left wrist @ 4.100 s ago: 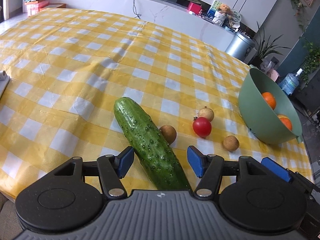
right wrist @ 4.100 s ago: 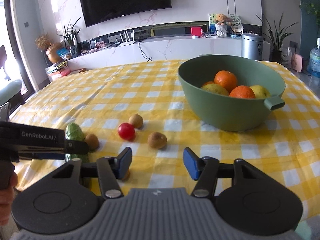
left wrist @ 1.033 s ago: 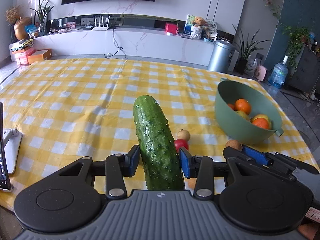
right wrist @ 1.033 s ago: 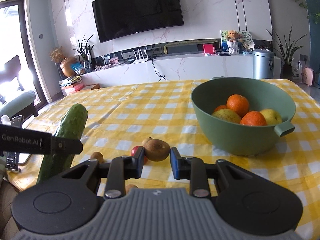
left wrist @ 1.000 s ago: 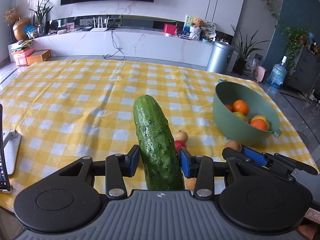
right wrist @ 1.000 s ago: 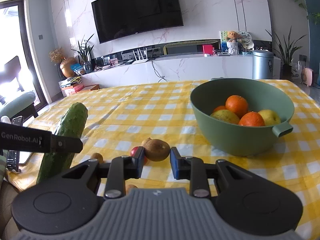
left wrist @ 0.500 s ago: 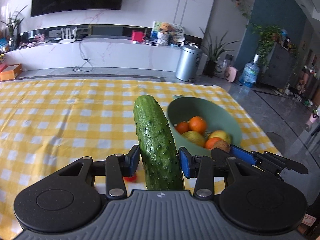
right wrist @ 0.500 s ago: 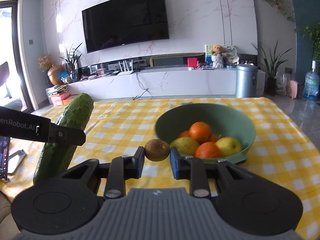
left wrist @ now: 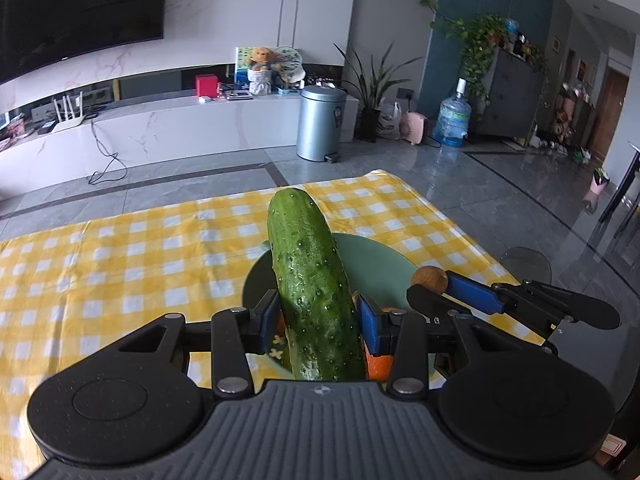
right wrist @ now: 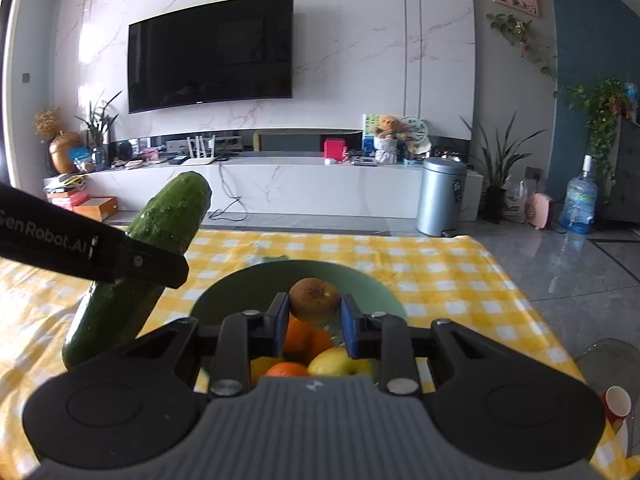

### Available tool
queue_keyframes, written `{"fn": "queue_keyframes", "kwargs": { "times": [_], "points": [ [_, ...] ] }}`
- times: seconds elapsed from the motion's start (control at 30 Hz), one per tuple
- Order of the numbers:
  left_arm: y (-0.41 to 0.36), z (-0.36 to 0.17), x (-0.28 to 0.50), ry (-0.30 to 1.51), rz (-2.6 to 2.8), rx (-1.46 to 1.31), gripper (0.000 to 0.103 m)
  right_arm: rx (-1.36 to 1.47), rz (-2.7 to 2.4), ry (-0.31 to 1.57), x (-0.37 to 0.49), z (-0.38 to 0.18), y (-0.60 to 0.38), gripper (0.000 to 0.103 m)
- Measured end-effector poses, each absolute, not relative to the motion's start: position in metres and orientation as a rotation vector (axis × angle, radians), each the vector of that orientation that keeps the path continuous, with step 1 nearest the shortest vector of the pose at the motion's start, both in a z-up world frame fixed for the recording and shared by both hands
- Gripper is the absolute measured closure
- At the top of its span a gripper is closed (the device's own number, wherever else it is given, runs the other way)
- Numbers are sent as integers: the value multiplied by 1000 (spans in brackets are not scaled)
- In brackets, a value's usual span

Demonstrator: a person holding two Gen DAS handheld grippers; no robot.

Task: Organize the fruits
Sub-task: 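Carry the cucumber and kiwi into the green colander and open both tools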

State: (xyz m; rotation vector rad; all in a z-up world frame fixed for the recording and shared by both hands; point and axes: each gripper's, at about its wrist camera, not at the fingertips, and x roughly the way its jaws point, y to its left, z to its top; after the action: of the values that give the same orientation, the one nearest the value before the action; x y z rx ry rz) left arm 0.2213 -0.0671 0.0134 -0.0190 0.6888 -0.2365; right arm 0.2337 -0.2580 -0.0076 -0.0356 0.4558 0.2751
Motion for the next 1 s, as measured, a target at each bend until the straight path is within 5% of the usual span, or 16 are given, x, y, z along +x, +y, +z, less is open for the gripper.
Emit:
{"fn": "queue_keyframes", "kwargs": {
  "times": [1.0],
  "points": [
    [-79, -43, 274, 875, -231, -18, 56, -17, 221, 580, 282, -63, -259, 79]
  ]
}}
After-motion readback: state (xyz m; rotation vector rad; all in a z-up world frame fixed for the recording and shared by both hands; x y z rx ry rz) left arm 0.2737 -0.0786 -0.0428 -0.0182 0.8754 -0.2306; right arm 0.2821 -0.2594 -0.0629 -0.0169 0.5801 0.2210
